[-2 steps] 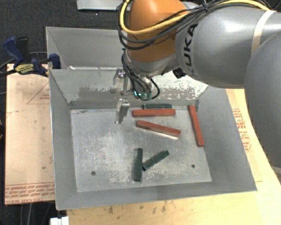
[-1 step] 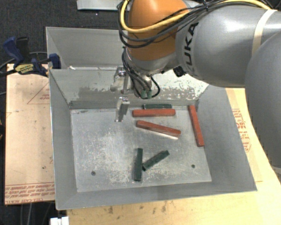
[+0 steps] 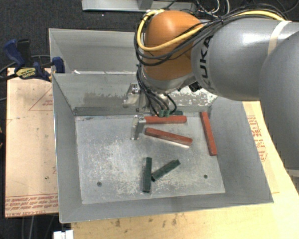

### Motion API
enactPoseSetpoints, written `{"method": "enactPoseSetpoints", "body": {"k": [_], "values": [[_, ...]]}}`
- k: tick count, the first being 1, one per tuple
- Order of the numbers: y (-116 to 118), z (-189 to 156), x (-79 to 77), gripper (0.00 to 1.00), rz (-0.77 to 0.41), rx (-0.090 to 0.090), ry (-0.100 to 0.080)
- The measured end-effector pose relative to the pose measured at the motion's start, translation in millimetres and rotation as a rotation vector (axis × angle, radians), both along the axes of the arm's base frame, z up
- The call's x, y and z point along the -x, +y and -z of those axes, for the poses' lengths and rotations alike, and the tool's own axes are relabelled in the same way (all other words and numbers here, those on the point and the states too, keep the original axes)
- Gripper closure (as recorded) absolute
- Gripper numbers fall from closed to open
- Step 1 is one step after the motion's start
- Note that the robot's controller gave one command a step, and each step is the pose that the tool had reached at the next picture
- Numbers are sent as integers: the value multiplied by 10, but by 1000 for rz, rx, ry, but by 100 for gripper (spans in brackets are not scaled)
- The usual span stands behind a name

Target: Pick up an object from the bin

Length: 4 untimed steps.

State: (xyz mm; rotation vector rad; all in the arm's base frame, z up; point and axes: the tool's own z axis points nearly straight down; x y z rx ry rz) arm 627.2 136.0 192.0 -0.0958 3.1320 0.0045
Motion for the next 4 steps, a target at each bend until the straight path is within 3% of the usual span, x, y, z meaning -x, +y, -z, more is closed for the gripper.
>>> {"method": "enactPoseSetpoints", "body": {"k": [1,2,3,4], "values": [[-411,527,-18,0,-79,1,3],[-610,1007,-108,0,-98,5,3],[-655,1091,-183,0,-124,-1,0],[-982,1149,-241,0,-164,-3,-5]]}}
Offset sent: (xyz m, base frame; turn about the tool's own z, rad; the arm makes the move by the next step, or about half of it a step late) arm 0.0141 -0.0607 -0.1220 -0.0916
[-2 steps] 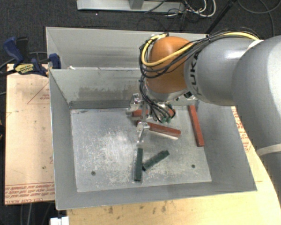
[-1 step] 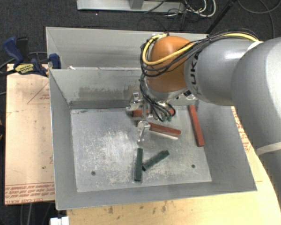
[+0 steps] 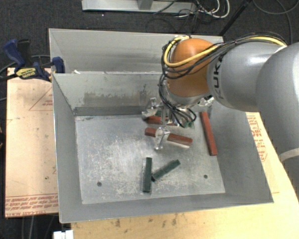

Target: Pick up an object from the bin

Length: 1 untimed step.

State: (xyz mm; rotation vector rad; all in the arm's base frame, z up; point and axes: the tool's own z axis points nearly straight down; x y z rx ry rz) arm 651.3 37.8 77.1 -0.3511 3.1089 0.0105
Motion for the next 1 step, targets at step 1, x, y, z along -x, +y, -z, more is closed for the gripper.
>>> {"method": "enactPoseSetpoints", "body": {"k": [1], "values": [[-339,-27,94,100,150,-1,-2]]}}
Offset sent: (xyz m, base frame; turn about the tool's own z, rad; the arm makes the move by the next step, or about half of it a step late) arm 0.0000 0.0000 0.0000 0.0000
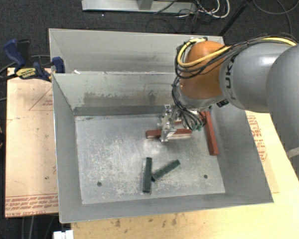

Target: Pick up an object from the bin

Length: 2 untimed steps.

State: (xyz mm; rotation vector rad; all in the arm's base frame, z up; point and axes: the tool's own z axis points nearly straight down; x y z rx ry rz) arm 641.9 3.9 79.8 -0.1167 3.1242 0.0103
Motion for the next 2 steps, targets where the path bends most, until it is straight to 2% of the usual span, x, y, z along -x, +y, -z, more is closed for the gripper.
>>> {"method": "enactPoseSetpoints", "body": {"k": [1,2], "values": [[-1,0,0,100,0,0,0],[118,-1635,-142,100,7,6,4]]}}
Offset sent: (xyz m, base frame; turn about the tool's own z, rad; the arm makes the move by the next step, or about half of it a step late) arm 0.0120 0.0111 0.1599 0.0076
